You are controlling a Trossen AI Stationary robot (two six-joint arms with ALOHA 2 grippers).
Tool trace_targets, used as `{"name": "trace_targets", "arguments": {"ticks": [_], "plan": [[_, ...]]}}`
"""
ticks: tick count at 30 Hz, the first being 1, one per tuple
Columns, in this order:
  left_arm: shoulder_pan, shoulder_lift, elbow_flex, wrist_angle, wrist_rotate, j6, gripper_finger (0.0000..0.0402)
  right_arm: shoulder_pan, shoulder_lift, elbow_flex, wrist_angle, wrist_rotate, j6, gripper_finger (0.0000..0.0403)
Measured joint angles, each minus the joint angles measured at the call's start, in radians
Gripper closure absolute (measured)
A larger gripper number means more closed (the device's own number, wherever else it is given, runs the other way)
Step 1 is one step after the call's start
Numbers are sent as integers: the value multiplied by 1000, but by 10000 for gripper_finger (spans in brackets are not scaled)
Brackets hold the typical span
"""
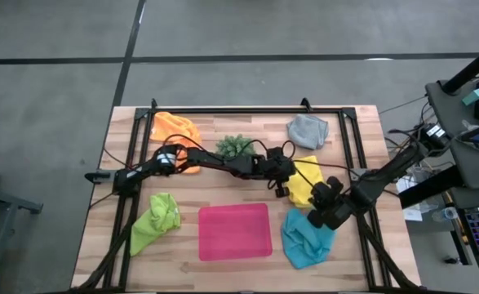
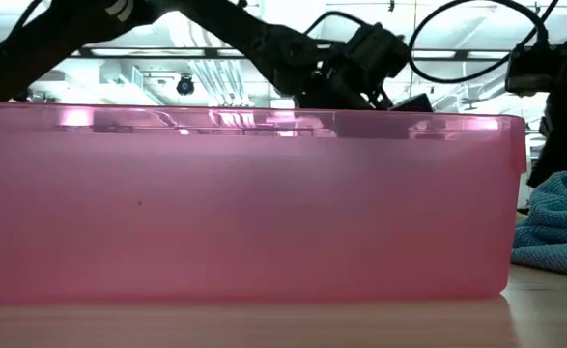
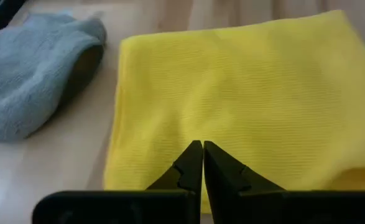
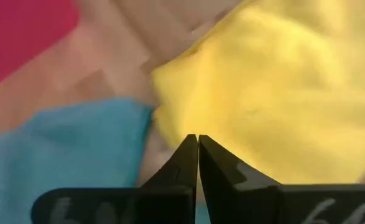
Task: Fold microfiber towels
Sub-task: Put the yellow microfiber cloth into the pink bin
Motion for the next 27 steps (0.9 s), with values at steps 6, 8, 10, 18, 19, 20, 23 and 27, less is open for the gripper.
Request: {"name": "trace_targets", "arguments": {"ticks": [6,8,10,18,19,20,23,27], "plan": [[-36,-29,-9,-40,52,29,401,-3,-28,0,-130,105,196,394],[-45,-44,-21,-54,55,39,401,-16,-29,0,-176,107,290,394],[-57,-47,-25,-45,56,49,401,-38,-26,-3,-202,111,364,394],[-106,-63,-28,-69,107,93,401,-160,-20,-10,-206,103,391,393],[-109,-73,-28,-77,108,101,401,-176,-24,-10,-208,89,385,391],[-111,-83,-28,-90,106,105,401,-193,-28,-10,-208,73,376,388],[-114,-127,-32,-137,102,106,401,-250,-34,-10,-209,17,339,366],[-121,-182,-69,-157,100,110,401,-334,-36,-10,-213,-64,270,320]]}}
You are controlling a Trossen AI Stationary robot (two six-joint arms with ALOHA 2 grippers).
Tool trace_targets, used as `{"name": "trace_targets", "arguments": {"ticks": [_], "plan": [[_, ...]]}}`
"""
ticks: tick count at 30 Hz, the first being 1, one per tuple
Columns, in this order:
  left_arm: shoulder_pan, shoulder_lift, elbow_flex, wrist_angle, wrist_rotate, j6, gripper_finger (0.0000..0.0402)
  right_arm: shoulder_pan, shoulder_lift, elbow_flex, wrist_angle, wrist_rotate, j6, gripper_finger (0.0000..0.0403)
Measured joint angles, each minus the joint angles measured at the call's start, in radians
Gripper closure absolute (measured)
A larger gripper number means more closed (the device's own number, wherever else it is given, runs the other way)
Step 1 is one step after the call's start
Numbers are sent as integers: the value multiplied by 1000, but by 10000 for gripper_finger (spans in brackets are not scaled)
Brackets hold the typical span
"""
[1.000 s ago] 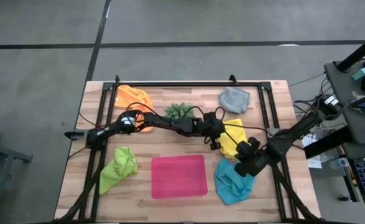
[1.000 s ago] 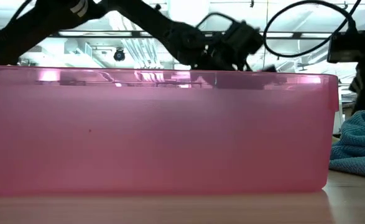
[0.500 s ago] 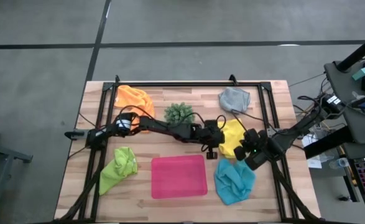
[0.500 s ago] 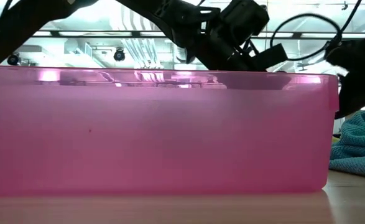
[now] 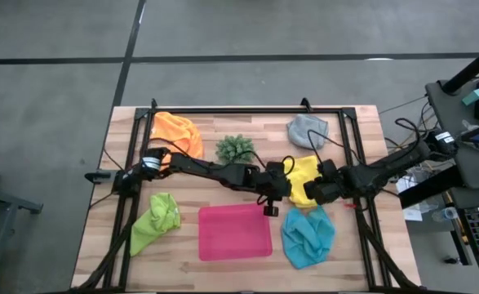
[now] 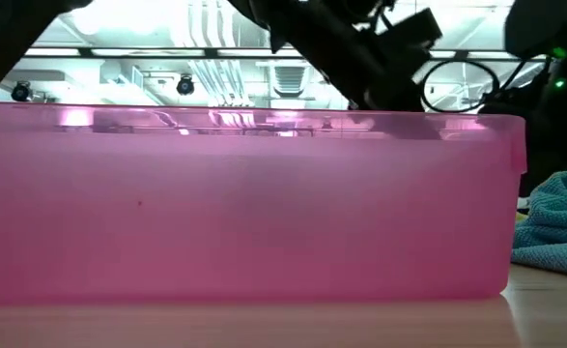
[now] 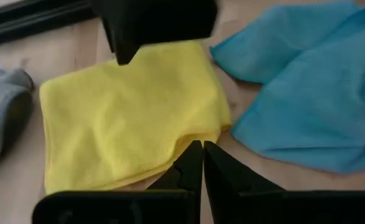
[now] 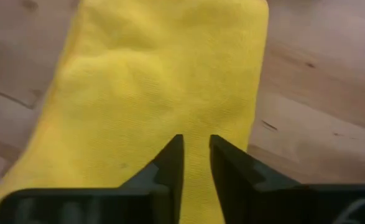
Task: Fold microfiber towels
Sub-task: Put the yellow microfiber cloth into the pink bin
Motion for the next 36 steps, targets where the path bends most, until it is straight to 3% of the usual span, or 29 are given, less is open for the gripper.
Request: {"name": "trace_targets", "arguments": {"ticks": [10,17,30,36], "plan": [[-31,-213,-242,118,-83,40,401,-217,-3,0,20,-100,-186,192],[-46,-306,-371,233,-84,8,401,-309,-3,0,22,-156,-297,136],[-45,-317,-400,252,-84,-14,401,-354,-3,-110,171,-220,-360,122],[-45,-317,-400,253,-84,-15,401,-357,-6,-194,464,-273,-349,125]]}}
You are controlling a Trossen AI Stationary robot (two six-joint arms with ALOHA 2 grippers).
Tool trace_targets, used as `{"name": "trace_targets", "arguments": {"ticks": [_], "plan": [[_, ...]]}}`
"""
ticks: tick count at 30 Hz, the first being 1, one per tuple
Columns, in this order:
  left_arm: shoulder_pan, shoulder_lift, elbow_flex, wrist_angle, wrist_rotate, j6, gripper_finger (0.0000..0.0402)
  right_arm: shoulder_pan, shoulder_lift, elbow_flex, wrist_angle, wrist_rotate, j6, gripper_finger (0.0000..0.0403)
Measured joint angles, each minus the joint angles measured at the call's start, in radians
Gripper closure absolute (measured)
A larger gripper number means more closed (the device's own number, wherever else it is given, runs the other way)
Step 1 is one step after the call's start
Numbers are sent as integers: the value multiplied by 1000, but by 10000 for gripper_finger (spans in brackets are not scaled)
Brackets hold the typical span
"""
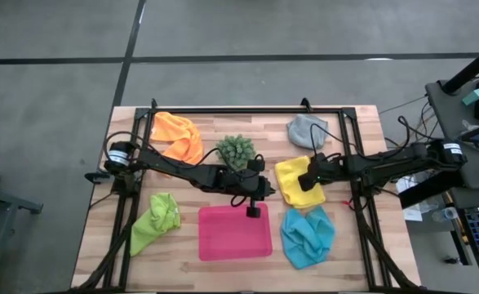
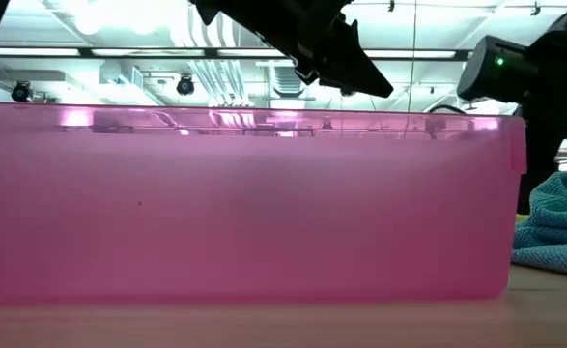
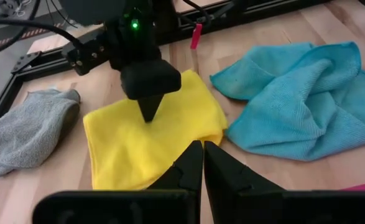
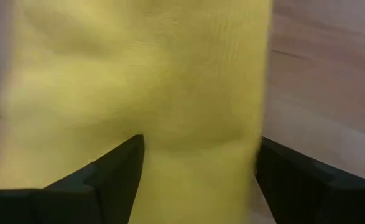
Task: Fold microfiber towels
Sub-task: Put the yellow microfiber cloth into the pink bin
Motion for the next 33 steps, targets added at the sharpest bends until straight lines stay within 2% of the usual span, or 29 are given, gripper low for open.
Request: {"name": "trace_targets", "arguments": {"ticks": [5,7,17,26,30,33], "plan": [[1,0,0,0,-2,0,401,8,1,-72,269,-13,74,143],[3,0,-2,0,-4,-1,401,11,0,-91,321,-19,78,152],[7,2,-4,12,-10,-2,401,11,3,-124,331,-8,3,218],[9,2,-4,19,-10,-2,401,16,-9,-134,335,71,-29,381],[14,2,-4,19,-24,-8,401,44,-45,-140,328,155,20,389],[27,3,-5,18,-70,-44,401,95,-93,-162,334,270,126,391]]}}
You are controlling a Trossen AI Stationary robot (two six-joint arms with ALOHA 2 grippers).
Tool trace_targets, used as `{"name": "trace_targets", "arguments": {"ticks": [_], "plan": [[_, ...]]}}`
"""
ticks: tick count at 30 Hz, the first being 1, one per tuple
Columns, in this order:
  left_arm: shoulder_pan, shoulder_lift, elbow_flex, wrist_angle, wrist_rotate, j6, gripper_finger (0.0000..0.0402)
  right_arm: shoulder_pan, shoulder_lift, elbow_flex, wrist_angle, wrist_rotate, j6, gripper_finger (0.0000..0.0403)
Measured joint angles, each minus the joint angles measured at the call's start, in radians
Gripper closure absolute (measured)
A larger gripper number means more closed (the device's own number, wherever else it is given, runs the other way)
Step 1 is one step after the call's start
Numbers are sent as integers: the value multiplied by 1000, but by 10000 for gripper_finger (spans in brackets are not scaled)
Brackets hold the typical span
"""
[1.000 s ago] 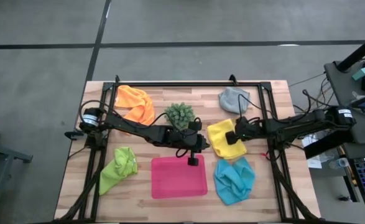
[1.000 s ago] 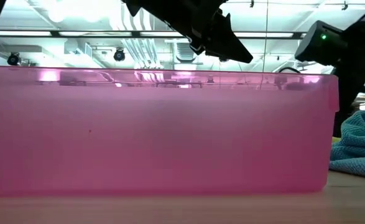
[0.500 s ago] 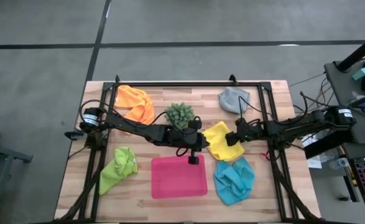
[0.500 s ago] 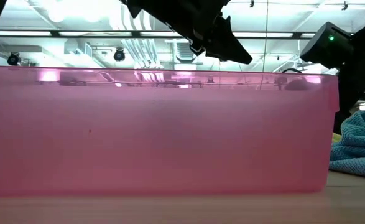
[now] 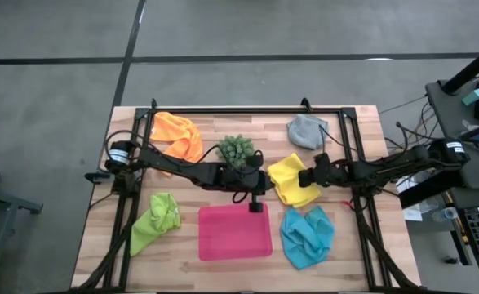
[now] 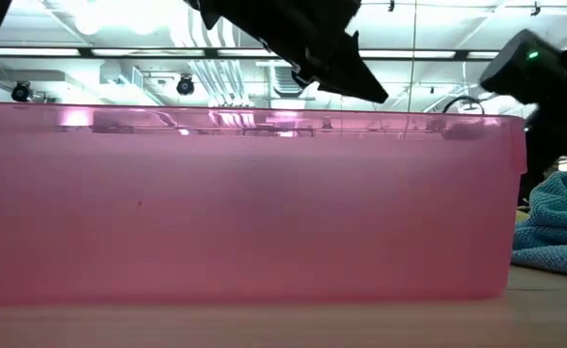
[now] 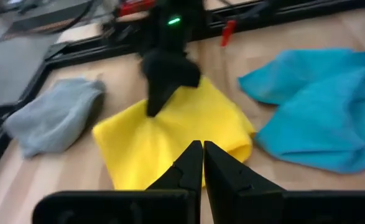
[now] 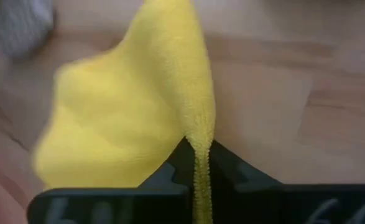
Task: Fold microfiber towels
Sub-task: Put the yellow microfiber cloth into the pink bin
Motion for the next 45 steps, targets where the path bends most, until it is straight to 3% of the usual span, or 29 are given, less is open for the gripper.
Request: {"name": "trace_targets", "arguments": {"ticks": [11,18,22,29,34,37,45], "plan": [[26,30,-6,51,22,-143,401,310,-71,-71,2,454,383,391],[67,109,-5,161,236,-346,391,358,-22,-36,-4,459,351,391],[75,140,-2,150,239,-430,352,358,-1,-19,-4,457,297,391],[85,155,0,148,158,-582,250,357,8,-17,-14,459,254,390],[120,189,0,166,155,-690,186,360,29,-17,-20,492,254,390],[141,217,19,168,157,-728,167,362,37,-17,-23,505,242,390],[152,315,90,158,159,-742,165,362,40,-17,-22,511,225,390]]}}
